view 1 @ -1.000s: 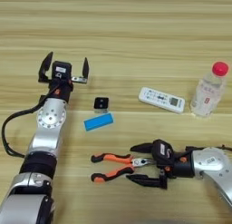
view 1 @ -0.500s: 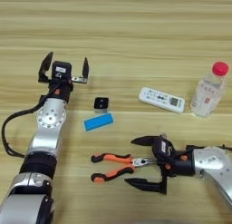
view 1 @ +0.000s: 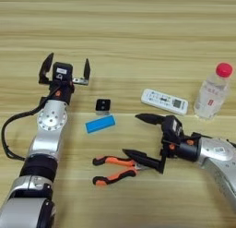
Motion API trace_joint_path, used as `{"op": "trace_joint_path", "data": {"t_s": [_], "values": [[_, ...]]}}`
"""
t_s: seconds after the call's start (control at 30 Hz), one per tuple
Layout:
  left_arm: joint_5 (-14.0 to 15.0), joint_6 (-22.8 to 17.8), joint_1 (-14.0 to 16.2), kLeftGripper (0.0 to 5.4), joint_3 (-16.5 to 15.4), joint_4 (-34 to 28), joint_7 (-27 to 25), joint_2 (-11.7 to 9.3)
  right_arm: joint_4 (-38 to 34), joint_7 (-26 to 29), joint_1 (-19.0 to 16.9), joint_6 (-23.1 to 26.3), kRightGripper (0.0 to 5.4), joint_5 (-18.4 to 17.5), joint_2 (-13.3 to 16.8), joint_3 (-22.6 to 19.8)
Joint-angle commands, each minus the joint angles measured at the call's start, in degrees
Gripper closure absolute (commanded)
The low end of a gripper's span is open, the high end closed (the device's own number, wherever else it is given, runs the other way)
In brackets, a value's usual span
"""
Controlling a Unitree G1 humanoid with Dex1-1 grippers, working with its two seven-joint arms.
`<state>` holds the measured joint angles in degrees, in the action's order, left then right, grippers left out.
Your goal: Move the objects on the table
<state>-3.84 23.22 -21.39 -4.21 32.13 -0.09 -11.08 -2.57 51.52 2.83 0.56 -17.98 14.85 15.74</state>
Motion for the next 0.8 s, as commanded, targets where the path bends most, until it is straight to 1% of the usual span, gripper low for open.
{"op": "trace_joint_path", "data": {"t_s": [0.03,0.2,0.37,0.47,0.53,0.73,0.8], "values": [[-0.16,0.62,-0.79,0.00,-0.10,0.51,-0.08,-0.64,-0.84,-3.16,2.37,-2.98,0.02,-1.95,-2.50,-3.98],[-0.17,0.68,-0.82,0.00,-0.09,0.60,-0.06,-0.63,-0.14,-6.86,4.10,-7.79,0.02,-2.79,-5.17,-7.96],[-0.17,0.70,-0.84,0.00,-0.09,0.62,-0.07,-0.63,1.79,-12.66,6.33,-15.42,0.02,-0.34,-7.63,-11.71],[-0.17,0.75,-0.88,0.00,-0.10,0.75,-0.07,-0.64,3.82,-15.62,7.69,-22.18,0.02,2.22,-8.84,-13.09],[-0.17,0.79,-0.93,0.00,-0.10,0.86,-0.07,-0.65,5.50,-18.41,8.68,-27.81,0.02,4.80,-9.81,-14.10],[-0.16,0.98,-1.00,0.00,-0.10,1.16,-0.07,-0.68,10.43,-25.77,11.03,-39.85,0.02,11.04,-11.33,-16.12],[-0.15,1.03,-1.02,0.00,-0.10,1.23,-0.08,-0.70,11.83,-27.76,11.71,-43.08,0.02,12.19,-11.70,-16.50]]}}
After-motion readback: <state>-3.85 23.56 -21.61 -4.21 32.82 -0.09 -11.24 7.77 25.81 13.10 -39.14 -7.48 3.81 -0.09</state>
